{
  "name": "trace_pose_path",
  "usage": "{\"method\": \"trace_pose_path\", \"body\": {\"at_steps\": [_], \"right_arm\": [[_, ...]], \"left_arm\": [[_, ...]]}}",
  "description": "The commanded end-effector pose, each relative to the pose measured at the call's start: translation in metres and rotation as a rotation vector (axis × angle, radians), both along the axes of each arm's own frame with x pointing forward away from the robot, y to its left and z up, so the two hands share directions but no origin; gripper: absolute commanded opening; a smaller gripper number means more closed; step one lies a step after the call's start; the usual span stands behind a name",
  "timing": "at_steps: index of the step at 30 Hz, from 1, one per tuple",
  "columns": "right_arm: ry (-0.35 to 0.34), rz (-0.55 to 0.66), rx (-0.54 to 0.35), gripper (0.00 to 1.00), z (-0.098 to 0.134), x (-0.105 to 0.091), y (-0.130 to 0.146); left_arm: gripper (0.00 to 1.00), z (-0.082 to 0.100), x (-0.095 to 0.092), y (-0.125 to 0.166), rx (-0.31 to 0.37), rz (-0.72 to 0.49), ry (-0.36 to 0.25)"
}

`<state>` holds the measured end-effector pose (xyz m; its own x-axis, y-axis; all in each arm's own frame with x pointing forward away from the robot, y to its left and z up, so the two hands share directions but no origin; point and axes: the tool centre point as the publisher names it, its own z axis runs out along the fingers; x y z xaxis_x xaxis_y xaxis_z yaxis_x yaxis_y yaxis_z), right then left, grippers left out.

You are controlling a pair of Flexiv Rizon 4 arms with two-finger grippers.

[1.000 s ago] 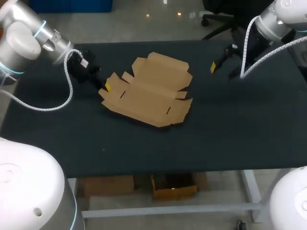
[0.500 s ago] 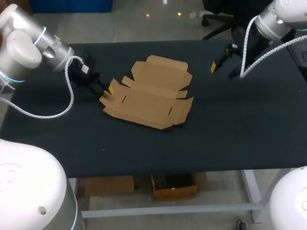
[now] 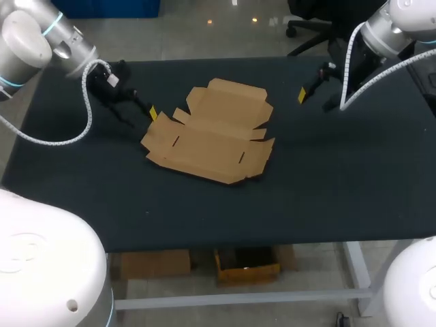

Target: Assemble the packaging by folding the flat box into shape, placing the metal phone stand inside, and closing the box properly

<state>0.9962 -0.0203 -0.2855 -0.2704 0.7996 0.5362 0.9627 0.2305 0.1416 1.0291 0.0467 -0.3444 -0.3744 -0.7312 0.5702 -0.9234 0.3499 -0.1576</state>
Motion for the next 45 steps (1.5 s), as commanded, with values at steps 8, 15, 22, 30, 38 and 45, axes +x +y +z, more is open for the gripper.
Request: {"method": "trace_pose_path", "body": {"at_steps": [8, 15, 22, 30, 38, 45], "right_arm": [[0.019, 0.013, -0.002, 1.00, -0.001, 0.005, 0.005], [0.036, 0.005, 0.000, 1.00, -0.003, 0.002, 0.005], [0.033, -0.041, 0.008, 1.00, -0.006, -0.011, -0.001], [0.031, -0.060, 0.020, 1.00, -0.007, -0.024, -0.009], [0.030, -0.081, 0.036, 1.00, -0.011, -0.039, -0.016], [0.045, -0.077, 0.047, 1.00, -0.014, -0.045, -0.018]], "left_arm": [[1.00, -0.025, 0.027, -0.010, 0.018, -0.148, 0.112], [0.64, -0.028, 0.023, -0.023, 0.045, -0.135, 0.098], [0.35, -0.028, 0.015, -0.028, 0.094, -0.073, 0.054], [0.00, -0.029, 0.005, -0.029, 0.109, 0.018, 0.008], [0.00, -0.025, -0.016, -0.033, 0.070, 0.152, -0.014], [0.00, -0.026, -0.028, -0.048, 0.027, 0.194, 0.017]]}}
